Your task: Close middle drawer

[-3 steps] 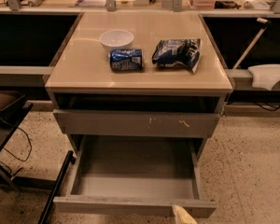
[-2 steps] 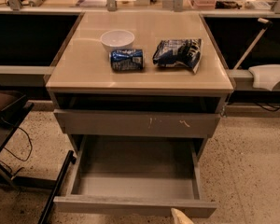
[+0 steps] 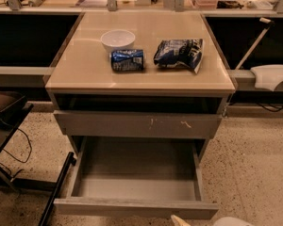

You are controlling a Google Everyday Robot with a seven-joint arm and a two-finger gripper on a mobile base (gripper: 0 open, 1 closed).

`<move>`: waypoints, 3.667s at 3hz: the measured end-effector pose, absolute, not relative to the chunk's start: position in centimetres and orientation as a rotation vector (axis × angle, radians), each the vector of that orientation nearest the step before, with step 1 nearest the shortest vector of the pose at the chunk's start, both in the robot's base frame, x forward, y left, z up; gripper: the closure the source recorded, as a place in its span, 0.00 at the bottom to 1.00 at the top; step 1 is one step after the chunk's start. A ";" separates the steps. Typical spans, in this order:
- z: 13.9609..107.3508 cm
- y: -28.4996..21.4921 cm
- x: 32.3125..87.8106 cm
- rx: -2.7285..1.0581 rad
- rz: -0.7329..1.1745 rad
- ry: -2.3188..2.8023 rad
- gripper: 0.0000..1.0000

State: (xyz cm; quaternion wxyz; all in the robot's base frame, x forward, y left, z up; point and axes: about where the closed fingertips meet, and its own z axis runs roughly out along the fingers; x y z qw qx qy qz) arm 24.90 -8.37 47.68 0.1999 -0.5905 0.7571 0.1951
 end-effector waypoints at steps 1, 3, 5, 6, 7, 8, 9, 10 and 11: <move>46.1 -8.4 25.0 -1.641 0.571 2.146 0.00; 40.4 -11.9 27.0 -1.432 0.653 2.312 0.00; 38.9 -16.5 31.6 -1.271 0.559 2.452 0.00; 38.4 -16.5 33.8 -1.271 0.537 2.483 0.00; 38.5 -16.5 33.7 -1.271 0.537 2.483 0.00; 37.4 -15.1 35.8 -1.294 0.532 2.502 0.00; 37.1 -14.8 36.4 -1.294 0.527 2.512 0.00; 36.6 -12.7 38.7 -1.336 0.510 2.514 0.00; 36.6 -12.7 38.7 -1.336 0.510 2.514 0.00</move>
Offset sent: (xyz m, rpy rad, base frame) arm 0.0215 -0.0370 -0.0973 0.0442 0.2017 -0.1993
